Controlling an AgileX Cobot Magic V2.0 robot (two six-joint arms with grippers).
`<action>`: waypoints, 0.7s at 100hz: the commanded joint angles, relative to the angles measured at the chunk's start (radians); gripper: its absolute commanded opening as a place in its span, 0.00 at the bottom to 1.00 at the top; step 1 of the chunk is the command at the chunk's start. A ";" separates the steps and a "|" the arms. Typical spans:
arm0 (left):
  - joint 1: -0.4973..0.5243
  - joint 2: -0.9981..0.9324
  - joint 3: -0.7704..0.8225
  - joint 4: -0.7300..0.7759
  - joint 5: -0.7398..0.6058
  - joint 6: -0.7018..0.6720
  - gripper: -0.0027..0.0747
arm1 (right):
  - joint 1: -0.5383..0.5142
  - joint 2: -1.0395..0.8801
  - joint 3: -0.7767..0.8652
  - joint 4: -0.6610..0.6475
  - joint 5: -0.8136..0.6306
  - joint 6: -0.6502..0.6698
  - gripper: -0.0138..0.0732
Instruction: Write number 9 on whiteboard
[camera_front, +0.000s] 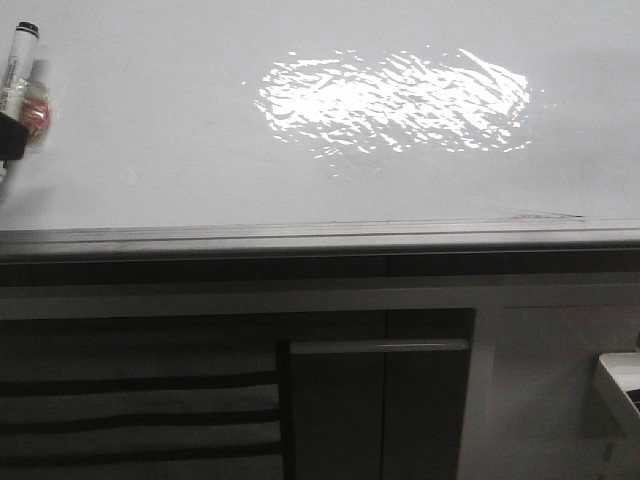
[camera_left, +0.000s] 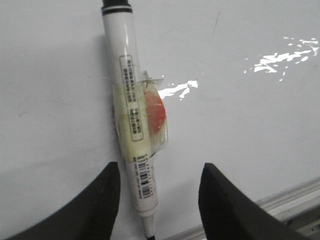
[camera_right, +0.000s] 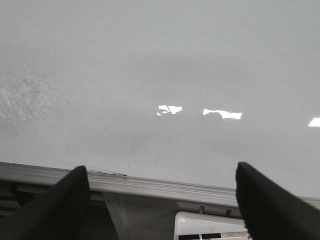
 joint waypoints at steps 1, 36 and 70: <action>-0.009 0.030 -0.033 0.007 -0.147 -0.002 0.47 | -0.005 0.010 -0.036 -0.010 -0.075 -0.004 0.77; -0.009 0.107 -0.033 0.007 -0.206 -0.002 0.25 | -0.005 0.010 -0.036 -0.010 -0.075 -0.004 0.77; -0.009 0.105 -0.033 0.007 -0.206 -0.002 0.01 | -0.005 0.010 -0.036 -0.010 -0.075 -0.004 0.77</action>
